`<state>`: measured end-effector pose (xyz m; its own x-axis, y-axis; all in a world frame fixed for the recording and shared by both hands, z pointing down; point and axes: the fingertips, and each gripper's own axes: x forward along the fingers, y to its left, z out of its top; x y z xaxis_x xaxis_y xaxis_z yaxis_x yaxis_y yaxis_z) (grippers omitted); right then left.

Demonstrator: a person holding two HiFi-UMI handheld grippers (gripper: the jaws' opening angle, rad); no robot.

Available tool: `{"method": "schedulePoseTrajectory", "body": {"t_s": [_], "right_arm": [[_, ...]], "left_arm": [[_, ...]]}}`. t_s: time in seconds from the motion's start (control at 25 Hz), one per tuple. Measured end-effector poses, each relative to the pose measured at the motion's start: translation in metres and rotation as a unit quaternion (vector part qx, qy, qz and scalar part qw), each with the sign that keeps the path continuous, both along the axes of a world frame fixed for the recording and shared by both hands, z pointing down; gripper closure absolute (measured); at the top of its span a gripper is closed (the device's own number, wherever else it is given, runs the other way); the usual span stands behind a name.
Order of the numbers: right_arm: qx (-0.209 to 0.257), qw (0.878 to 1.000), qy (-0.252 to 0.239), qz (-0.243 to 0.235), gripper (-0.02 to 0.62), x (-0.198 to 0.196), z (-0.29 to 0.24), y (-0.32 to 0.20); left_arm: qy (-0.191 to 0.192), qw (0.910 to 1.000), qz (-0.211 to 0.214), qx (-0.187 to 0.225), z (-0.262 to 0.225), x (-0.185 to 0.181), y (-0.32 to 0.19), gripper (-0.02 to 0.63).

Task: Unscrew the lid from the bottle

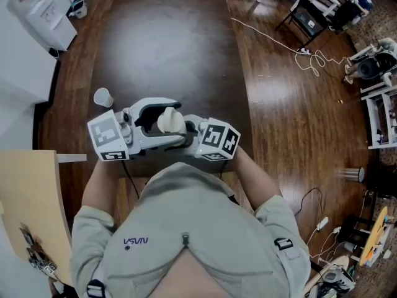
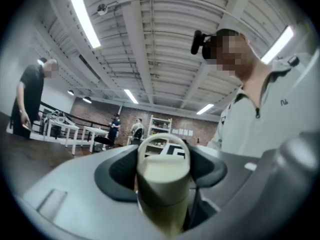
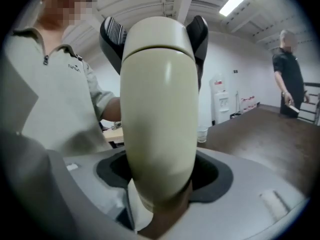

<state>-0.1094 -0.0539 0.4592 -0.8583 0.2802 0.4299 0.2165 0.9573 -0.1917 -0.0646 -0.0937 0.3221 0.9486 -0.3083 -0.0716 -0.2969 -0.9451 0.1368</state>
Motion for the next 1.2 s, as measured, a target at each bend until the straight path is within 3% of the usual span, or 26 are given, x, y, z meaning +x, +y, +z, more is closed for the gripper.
{"method": "schedulePoseTrajectory", "body": {"t_s": [0.12, 0.24, 0.36, 0.52, 0.68, 0.8, 0.96, 1.08, 1.2], "right_arm": [[0.055, 0.994, 0.002, 0.093, 0.291, -0.005, 0.007, -0.026], [0.094, 0.978, -0.005, 0.184, 0.291, -0.007, 0.008, -0.047], [0.139, 0.951, -0.003, 0.277, 0.291, -0.004, 0.011, -0.069], [0.185, 0.908, 0.008, 0.376, 0.291, 0.005, 0.017, -0.089], [0.183, 0.890, 0.009, 0.418, 0.291, 0.012, 0.026, -0.095], [0.188, 0.885, 0.010, 0.425, 0.291, 0.016, 0.029, -0.098], [0.182, 0.888, 0.011, 0.422, 0.291, 0.016, 0.030, -0.095], [0.173, 0.895, 0.010, 0.411, 0.291, 0.016, 0.029, -0.094], [0.143, 0.913, -0.001, 0.382, 0.291, 0.012, 0.027, -0.088]], "left_arm": [[-0.019, 0.9975, -0.063, 0.025, 0.004, -0.001, -0.011, 0.304], [-0.030, 0.9911, -0.122, 0.045, 0.007, 0.001, -0.020, 0.304], [-0.031, 0.9797, -0.191, 0.054, 0.012, -0.002, -0.030, 0.304], [-0.026, 0.9582, -0.282, 0.045, 0.023, -0.007, -0.039, 0.304], [-0.036, 0.9416, -0.333, 0.031, 0.035, -0.004, -0.046, 0.305], [-0.035, 0.9384, -0.343, 0.030, 0.037, -0.002, -0.048, 0.305], [-0.035, 0.9430, -0.330, 0.023, 0.038, -0.001, -0.047, 0.305], [-0.031, 0.9507, -0.308, 0.022, 0.037, 0.002, -0.046, 0.304], [-0.016, 0.9657, -0.259, 0.016, 0.026, 0.007, -0.042, 0.285]]}}
